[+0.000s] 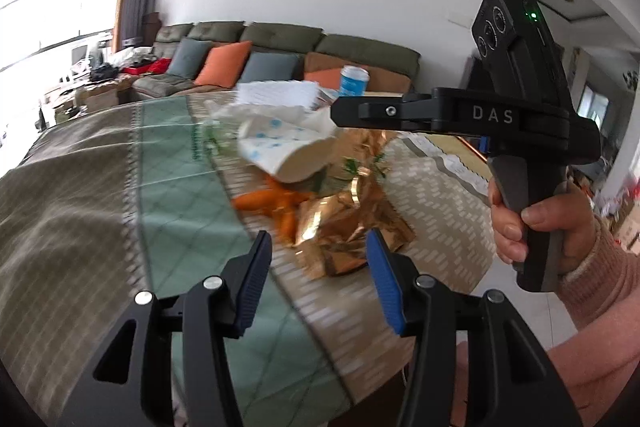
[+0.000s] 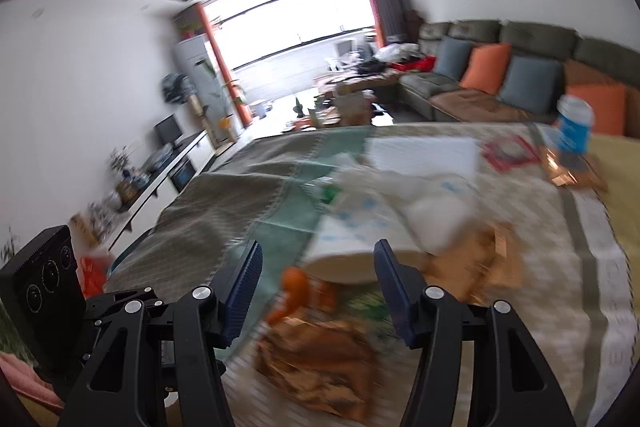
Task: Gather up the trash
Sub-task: 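Move both tools back over the table toward the gold foil wrappers, then grasp the gold foil wrapper with the left tool while the right tool grasps the green bottle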
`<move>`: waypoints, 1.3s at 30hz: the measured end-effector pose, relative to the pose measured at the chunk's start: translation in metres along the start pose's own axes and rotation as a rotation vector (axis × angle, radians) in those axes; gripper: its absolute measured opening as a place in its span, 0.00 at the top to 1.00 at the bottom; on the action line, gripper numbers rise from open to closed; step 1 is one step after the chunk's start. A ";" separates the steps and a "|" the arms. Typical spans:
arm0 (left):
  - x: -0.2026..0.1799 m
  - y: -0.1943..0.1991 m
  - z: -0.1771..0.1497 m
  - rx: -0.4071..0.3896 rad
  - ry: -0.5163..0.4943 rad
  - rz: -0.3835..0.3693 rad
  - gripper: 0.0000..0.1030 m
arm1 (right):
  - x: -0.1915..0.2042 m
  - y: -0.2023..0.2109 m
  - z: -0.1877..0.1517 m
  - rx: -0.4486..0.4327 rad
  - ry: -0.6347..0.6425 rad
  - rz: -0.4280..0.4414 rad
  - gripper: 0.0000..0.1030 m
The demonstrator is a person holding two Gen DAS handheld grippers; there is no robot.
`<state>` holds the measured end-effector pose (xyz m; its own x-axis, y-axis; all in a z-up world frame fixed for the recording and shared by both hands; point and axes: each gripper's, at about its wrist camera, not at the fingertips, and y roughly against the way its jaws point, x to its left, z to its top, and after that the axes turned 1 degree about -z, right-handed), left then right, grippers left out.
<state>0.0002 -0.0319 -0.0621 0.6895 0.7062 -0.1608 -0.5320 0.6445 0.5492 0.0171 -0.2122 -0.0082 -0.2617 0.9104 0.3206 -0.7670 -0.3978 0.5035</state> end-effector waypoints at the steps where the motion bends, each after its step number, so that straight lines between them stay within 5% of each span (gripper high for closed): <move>1: -0.004 -0.007 0.001 0.009 0.001 -0.005 0.51 | -0.007 0.003 -0.004 -0.001 -0.015 -0.007 0.42; 10: -0.015 -0.036 0.010 0.071 -0.006 0.001 0.53 | -0.045 0.011 -0.023 0.004 -0.089 -0.026 0.43; 13: -0.012 -0.042 0.012 0.100 0.005 0.002 0.68 | -0.052 0.012 -0.027 0.006 -0.103 -0.019 0.43; 15: -0.009 -0.046 0.011 0.119 0.015 0.007 0.70 | -0.054 0.013 -0.028 0.006 -0.100 -0.017 0.43; 21: -0.010 -0.042 0.010 0.115 -0.002 0.022 0.78 | -0.061 0.014 -0.032 0.011 -0.116 -0.014 0.43; 33: 0.012 -0.004 0.002 0.058 0.057 0.026 0.79 | -0.079 0.000 -0.041 0.082 -0.203 0.013 0.43; 39: 0.034 0.021 -0.002 0.022 0.123 0.084 0.79 | -0.076 -0.010 -0.046 0.117 -0.212 0.032 0.75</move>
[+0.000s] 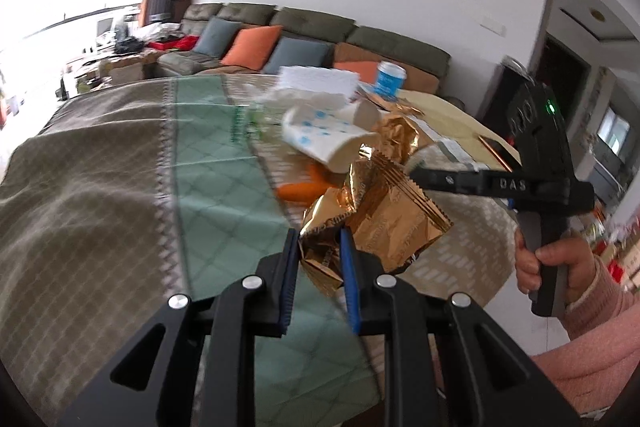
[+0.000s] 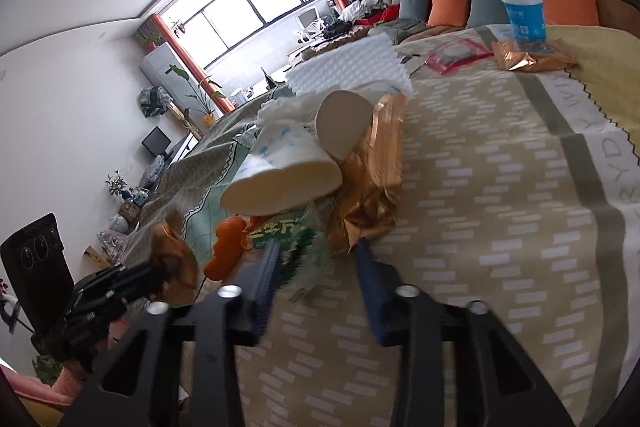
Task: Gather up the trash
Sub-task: 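Grasp the gold foil wrapper with the left tool while the right tool grasps the green bottle, then carry the wrapper and bottle to the teal bin and release both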
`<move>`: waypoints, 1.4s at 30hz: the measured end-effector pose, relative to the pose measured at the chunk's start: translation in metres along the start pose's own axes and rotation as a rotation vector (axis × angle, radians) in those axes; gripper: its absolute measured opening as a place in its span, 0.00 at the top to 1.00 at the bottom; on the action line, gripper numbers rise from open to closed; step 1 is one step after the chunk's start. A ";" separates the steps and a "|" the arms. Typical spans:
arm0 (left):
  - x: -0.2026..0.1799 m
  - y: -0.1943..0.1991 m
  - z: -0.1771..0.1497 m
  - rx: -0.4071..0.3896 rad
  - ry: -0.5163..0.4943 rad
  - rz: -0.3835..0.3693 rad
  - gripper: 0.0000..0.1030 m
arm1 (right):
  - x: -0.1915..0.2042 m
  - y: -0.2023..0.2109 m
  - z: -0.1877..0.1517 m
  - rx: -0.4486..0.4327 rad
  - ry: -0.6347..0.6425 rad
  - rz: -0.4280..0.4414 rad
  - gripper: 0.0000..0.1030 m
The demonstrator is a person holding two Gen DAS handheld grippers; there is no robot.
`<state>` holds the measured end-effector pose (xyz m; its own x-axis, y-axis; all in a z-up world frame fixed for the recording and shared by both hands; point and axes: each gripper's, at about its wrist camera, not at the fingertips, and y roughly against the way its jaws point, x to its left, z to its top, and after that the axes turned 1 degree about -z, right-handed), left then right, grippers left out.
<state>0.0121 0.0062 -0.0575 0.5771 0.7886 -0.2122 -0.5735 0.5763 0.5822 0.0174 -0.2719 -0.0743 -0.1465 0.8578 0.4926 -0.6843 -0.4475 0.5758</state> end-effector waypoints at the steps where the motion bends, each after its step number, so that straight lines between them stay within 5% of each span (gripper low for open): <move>1: 0.003 0.003 -0.001 -0.007 0.011 0.009 0.79 | 0.001 0.000 0.000 0.001 0.004 0.003 0.76; 26: 0.074 0.074 -0.012 -0.150 0.179 0.178 0.79 | 0.050 0.040 0.030 -0.098 0.137 0.042 0.80; 42: 0.114 0.130 -0.029 -0.226 0.285 0.357 0.79 | 0.137 -0.028 0.043 -0.003 0.268 0.298 0.80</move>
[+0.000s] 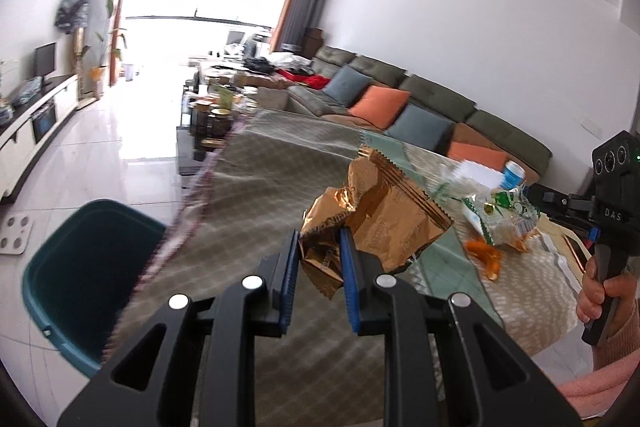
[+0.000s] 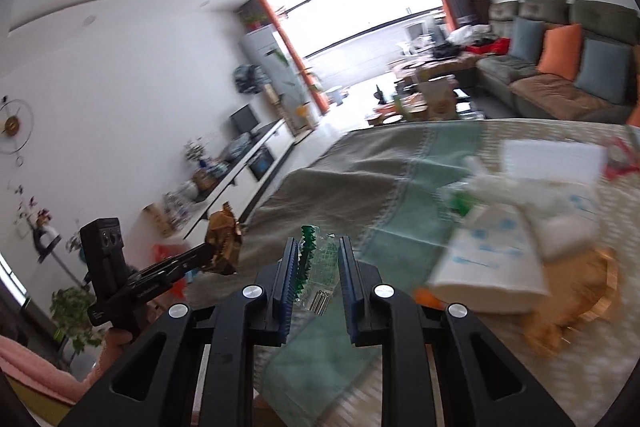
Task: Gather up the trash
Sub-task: 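Carry the wrapper and bottle to the teal bin and release both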
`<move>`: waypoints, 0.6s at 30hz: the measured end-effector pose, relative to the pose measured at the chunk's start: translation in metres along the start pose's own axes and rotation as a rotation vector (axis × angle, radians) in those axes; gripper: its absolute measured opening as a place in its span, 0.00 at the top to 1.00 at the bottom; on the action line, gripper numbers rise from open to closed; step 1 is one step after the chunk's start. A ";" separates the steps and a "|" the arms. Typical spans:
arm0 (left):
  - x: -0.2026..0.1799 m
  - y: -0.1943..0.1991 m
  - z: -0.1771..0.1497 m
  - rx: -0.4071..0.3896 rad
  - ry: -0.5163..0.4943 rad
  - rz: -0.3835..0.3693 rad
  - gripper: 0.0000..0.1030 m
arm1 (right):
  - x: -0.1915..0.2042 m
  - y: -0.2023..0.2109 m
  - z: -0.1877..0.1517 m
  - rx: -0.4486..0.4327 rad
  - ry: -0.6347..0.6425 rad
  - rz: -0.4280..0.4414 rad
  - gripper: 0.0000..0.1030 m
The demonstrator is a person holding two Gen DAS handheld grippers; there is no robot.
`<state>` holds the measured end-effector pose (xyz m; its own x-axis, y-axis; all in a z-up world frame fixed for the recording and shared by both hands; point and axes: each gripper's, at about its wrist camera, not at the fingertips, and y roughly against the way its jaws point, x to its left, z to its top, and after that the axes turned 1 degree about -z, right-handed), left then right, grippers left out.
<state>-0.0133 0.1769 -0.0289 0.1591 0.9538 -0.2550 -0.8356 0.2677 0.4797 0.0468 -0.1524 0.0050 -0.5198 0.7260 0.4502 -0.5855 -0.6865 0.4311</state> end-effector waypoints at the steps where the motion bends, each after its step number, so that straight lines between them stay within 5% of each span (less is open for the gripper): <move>1: 0.006 0.004 0.000 -0.008 0.007 0.019 0.79 | 0.006 -0.008 0.001 0.008 0.010 0.015 0.80; 18: 0.099 0.049 -0.002 -0.042 0.152 0.302 0.79 | 0.089 -0.147 0.024 0.168 0.170 0.246 0.80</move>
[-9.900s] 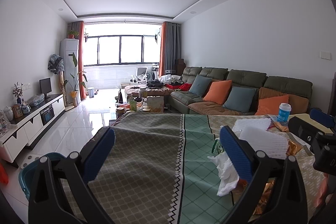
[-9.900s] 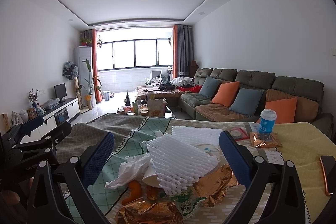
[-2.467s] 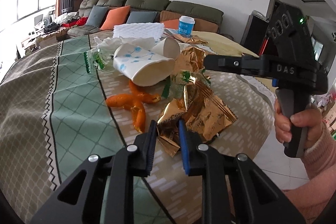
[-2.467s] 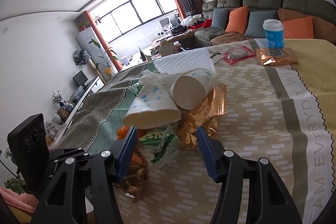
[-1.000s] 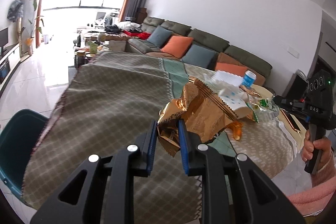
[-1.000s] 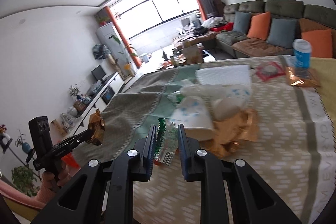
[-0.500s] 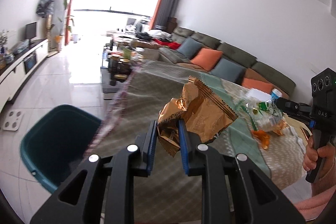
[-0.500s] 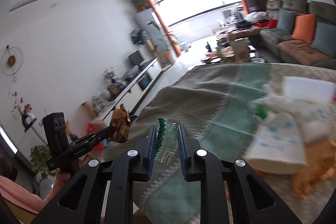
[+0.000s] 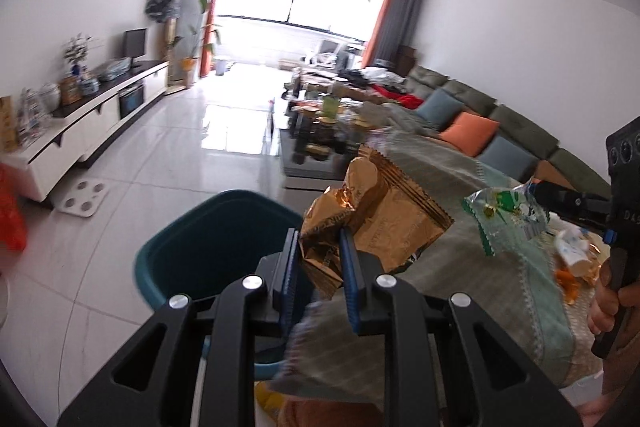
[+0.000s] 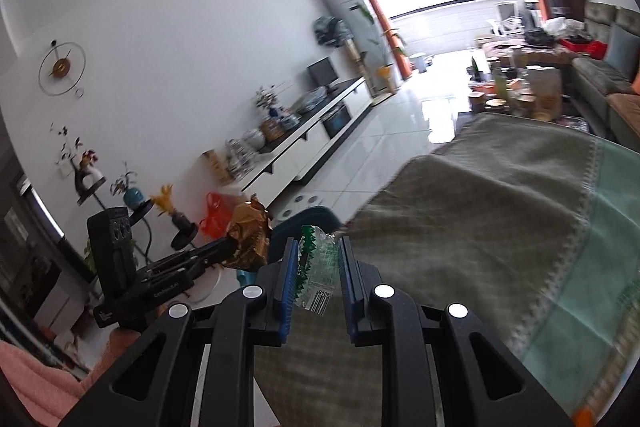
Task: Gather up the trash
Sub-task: 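Carry the wrapper and bottle to the teal bin and release both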
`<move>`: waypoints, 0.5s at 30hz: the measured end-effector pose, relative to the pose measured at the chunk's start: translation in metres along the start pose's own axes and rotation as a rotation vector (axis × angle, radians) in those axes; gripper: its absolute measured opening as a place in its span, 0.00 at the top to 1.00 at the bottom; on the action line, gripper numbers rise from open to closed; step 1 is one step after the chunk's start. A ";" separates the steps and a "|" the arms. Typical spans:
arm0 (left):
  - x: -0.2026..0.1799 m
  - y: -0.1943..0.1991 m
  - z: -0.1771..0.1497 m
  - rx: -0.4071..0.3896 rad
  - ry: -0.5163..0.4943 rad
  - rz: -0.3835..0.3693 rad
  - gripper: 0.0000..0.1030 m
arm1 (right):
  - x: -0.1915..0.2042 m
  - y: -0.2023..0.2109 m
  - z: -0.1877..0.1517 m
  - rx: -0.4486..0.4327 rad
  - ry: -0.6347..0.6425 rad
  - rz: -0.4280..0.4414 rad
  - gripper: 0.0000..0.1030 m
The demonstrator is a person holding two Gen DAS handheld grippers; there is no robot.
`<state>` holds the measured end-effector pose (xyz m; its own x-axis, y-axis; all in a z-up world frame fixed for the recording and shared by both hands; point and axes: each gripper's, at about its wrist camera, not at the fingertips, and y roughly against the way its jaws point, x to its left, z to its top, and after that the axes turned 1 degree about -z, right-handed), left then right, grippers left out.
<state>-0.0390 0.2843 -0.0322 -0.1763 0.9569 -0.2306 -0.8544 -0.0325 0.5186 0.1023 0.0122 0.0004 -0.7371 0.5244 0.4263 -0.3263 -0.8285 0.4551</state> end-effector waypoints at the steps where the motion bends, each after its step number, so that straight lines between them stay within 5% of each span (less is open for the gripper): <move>1: 0.005 -0.001 0.000 0.004 0.009 0.016 0.79 | 0.002 -0.004 0.001 0.005 0.007 0.005 0.80; 15: 0.053 -0.028 -0.002 0.092 0.099 0.146 0.79 | 0.026 -0.094 0.019 0.121 0.050 0.049 0.80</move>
<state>-0.0254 0.3354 -0.0609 -0.3458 0.9109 -0.2251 -0.7690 -0.1377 0.6242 0.1249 0.1074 -0.0164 -0.7798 0.4711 0.4122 -0.2176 -0.8215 0.5271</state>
